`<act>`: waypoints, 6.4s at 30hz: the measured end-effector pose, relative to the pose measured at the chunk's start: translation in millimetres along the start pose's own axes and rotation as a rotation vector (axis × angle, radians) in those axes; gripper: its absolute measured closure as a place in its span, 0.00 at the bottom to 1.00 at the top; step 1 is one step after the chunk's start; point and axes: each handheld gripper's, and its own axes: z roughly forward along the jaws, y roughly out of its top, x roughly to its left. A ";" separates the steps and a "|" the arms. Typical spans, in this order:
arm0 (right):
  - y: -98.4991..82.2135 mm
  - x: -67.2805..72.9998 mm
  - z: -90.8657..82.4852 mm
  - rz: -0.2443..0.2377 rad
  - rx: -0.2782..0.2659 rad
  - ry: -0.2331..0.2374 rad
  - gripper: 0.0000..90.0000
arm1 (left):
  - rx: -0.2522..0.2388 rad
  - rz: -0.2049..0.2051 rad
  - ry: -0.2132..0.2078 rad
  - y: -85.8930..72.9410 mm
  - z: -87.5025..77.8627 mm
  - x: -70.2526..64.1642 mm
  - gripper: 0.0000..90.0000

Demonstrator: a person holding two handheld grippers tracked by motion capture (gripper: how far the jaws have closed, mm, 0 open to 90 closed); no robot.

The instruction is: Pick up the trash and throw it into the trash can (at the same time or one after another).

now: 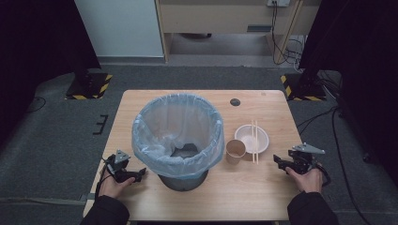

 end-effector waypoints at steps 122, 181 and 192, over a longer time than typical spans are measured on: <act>81.0 42.8 36.6 0.094 -0.059 0.053 0.95 | 0.007 -0.008 0.014 0.1 0.2 -3.6 0.00; 188.8 123.1 -118.6 0.010 -0.639 0.456 0.96 | 0.007 -0.008 0.014 0.1 0.2 -3.7 0.00; 208.1 156.0 -126.5 -0.028 -0.667 0.526 0.96 | 0.007 -0.008 0.014 0.1 0.2 -3.7 0.00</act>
